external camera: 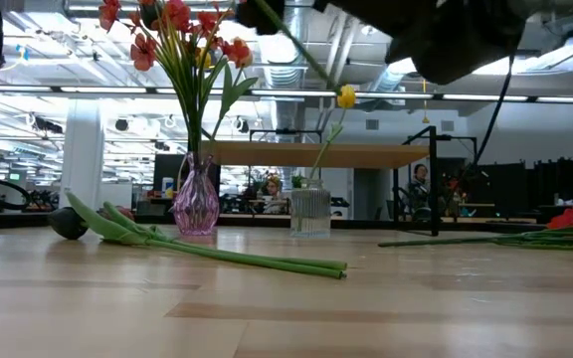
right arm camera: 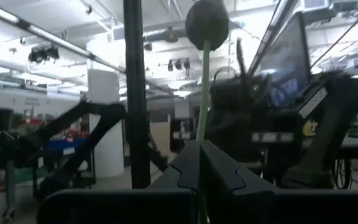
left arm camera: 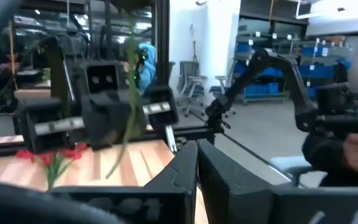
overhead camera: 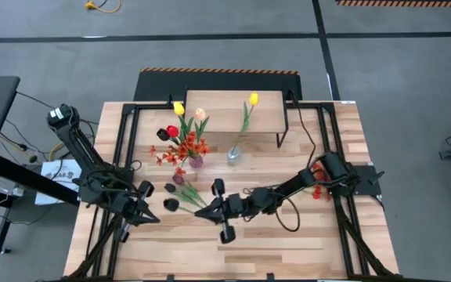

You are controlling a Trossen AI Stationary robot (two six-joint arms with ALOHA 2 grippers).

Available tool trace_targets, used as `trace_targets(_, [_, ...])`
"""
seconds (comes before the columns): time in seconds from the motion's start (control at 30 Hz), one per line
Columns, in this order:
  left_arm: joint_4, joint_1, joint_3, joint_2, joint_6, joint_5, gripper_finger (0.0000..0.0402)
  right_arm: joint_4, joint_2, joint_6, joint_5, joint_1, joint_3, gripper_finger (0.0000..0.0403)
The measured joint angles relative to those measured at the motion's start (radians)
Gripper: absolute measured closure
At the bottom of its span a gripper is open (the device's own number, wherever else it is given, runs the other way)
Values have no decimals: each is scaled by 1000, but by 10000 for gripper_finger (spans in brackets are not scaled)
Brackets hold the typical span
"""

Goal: Pick and place flowers into a vace then onto a shelf
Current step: Put the right black tulip into the transparent vase

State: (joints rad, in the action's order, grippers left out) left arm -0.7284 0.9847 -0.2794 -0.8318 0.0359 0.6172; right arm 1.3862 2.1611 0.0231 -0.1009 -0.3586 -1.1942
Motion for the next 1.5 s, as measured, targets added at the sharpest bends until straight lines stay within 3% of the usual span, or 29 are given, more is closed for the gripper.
trace_targets(0.33, [-51, -133, -36, -94, -8, 33, 401, -113, 4, -7, 22, -7, -55, 403])
trace_targets(0.7, [-48, -208, -135, -235, -11, -63, 400, -130, 4, -6, 23, -6, -55, 403])
trace_targets(1.17, [-41, -212, -201, -315, 5, -61, 311, -130, 4, -5, 23, -6, -54, 403])
trace_targets(1.5, [-58, -214, -201, -315, 12, -7, 299, -146, 4, -5, 22, -6, -54, 403])
